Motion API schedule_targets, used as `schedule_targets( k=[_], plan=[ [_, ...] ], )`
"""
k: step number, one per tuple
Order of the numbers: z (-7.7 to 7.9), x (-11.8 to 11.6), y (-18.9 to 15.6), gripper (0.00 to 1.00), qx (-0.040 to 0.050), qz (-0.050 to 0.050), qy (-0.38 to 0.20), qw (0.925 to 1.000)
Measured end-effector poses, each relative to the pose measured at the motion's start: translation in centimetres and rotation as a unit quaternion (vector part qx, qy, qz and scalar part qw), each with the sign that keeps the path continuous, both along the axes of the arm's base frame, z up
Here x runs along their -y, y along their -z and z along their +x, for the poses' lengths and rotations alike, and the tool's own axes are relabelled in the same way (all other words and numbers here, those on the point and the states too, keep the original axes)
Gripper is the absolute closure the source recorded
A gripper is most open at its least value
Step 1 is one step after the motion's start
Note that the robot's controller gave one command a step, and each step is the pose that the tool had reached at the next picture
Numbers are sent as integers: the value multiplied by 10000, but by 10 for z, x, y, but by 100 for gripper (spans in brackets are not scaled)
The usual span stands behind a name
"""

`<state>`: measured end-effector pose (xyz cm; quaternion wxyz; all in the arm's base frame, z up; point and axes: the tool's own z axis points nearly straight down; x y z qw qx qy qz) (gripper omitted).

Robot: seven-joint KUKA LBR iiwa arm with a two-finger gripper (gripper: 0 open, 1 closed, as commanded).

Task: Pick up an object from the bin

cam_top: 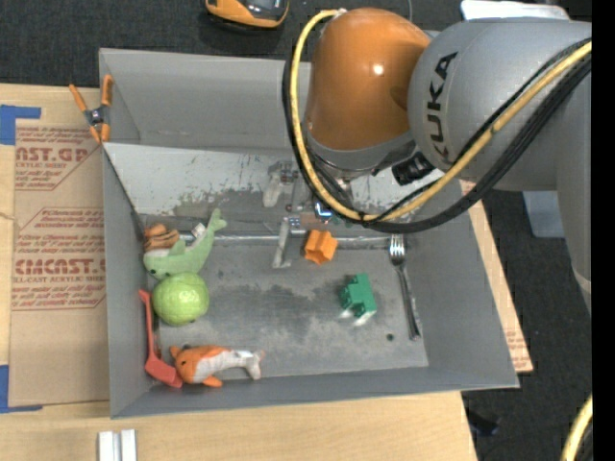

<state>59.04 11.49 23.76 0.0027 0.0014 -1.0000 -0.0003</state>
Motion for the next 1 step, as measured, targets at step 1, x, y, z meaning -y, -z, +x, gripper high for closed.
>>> schedule_targets(
  k=[1],
  plan=[
    [1, 1, -5, 0, 39, 6, 6, 10000]
  ],
)
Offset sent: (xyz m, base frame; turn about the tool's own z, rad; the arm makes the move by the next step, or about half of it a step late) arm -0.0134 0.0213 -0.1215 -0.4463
